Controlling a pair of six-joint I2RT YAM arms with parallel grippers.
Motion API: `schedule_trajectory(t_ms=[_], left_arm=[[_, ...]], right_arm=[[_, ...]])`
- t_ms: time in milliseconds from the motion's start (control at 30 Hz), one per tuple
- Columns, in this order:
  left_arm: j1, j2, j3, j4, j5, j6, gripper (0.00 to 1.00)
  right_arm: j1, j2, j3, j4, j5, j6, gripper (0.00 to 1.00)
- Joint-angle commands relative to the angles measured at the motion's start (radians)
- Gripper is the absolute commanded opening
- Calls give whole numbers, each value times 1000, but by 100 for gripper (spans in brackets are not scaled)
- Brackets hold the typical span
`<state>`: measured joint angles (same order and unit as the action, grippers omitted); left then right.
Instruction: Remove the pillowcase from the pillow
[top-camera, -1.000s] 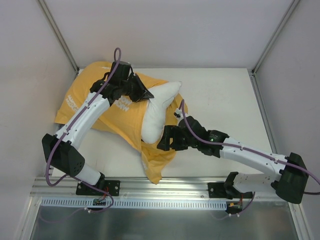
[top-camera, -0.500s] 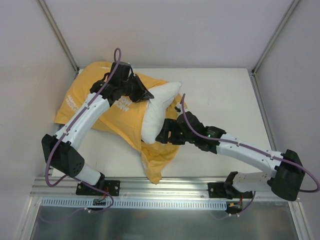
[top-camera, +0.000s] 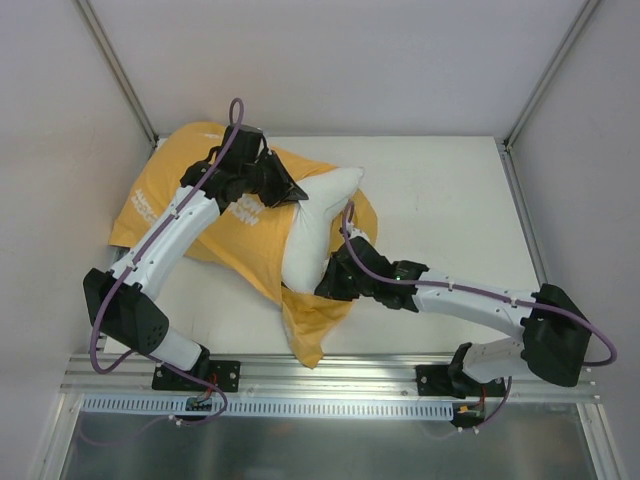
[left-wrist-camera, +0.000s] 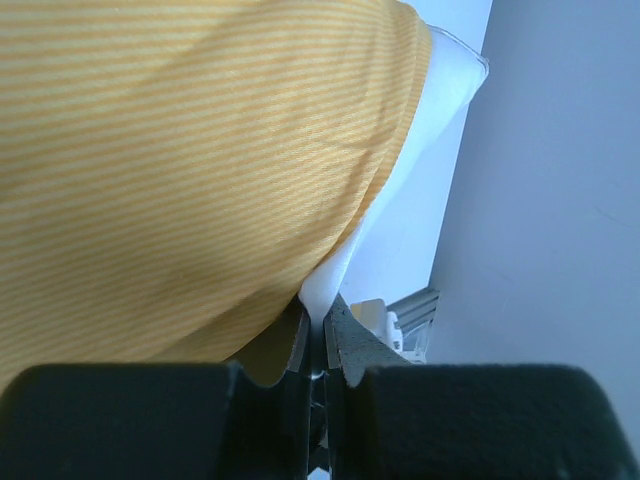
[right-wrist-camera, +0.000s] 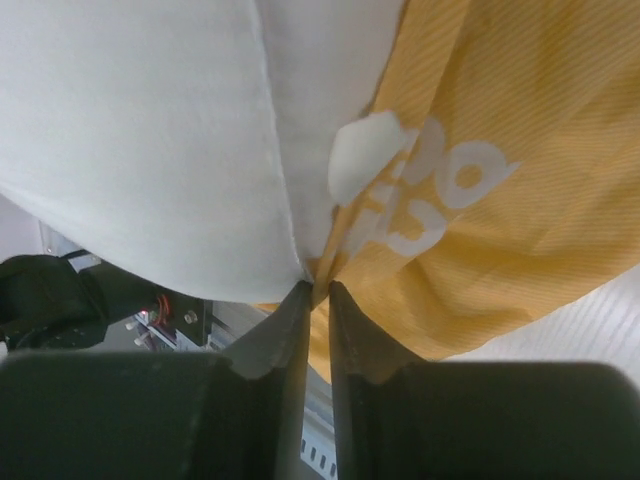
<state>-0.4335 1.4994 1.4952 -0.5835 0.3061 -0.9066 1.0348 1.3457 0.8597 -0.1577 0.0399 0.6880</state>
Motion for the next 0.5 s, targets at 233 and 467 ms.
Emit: schedule_trajectory(t_ms=[233,467], left_arm=[[-5,-68,76,97,7,-28,0],[-8,-99,102,100,27,-54,0]], right_arm=[[90,17,-119,30,32,87,1],[85,0,-227,88,91,85,1]])
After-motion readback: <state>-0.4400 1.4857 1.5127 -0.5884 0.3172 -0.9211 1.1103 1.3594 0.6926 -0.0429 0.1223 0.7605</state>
